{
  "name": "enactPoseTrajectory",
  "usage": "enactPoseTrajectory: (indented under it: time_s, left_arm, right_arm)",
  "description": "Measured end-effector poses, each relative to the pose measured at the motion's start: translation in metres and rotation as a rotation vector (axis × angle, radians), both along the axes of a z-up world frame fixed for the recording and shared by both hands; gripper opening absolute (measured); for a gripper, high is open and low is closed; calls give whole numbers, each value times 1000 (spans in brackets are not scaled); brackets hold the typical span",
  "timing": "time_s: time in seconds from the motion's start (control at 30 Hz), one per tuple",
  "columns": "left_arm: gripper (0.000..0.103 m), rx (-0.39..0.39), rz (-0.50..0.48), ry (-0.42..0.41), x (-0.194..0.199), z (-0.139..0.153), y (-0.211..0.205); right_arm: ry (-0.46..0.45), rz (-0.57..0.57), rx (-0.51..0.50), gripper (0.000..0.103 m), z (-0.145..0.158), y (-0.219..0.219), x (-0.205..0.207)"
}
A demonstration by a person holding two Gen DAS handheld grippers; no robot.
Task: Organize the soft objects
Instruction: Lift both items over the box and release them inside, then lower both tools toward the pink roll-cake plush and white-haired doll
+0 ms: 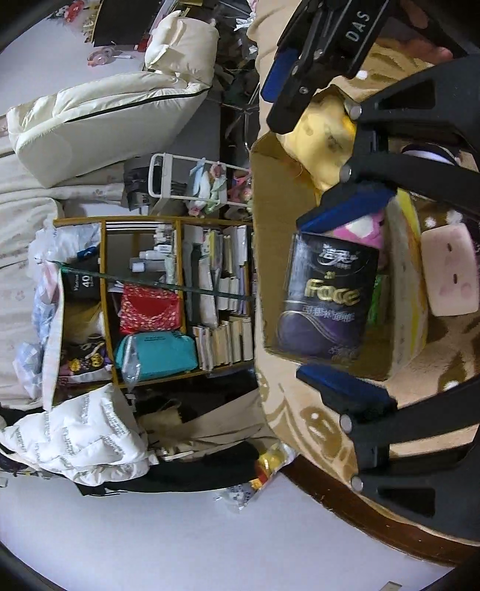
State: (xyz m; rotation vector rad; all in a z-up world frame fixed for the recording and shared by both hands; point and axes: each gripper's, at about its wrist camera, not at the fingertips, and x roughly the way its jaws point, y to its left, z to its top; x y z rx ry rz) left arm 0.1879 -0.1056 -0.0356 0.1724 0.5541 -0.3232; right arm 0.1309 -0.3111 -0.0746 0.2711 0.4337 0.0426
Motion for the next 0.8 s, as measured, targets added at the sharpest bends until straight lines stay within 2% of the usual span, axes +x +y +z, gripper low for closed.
enactPoseTrajectory:
  time_s: [0.03, 0.13, 0.2, 0.23, 0.37, 0.53, 0.8]
  left_arm:
    - [88, -2, 5, -3, -1, 0, 0]
    - [90, 4, 16, -4, -4, 2, 4]
    - [93, 13, 13, 14, -5, 1, 5]
    - [97, 16, 11, 20, -6, 1, 6]
    - [99, 37, 16, -3, -17, 4, 13]
    - [100, 47, 40, 7, -30, 6, 23]
    - [100, 124, 30, 64, -50, 4, 30]
  right_arm:
    - [3, 0, 4, 71, -1, -2, 0]
    - [16, -8, 5, 72, -1, -5, -2]
    - [17, -14, 13, 83, -1, -7, -6]
    - [14, -17, 16, 92, -1, -8, -8]
    - [20, -23, -10, 102, 0, -9, -17]
    - [48, -26, -11, 103, -4, -9, -30]
    - [108, -9, 1, 103, -17, -6, -48]
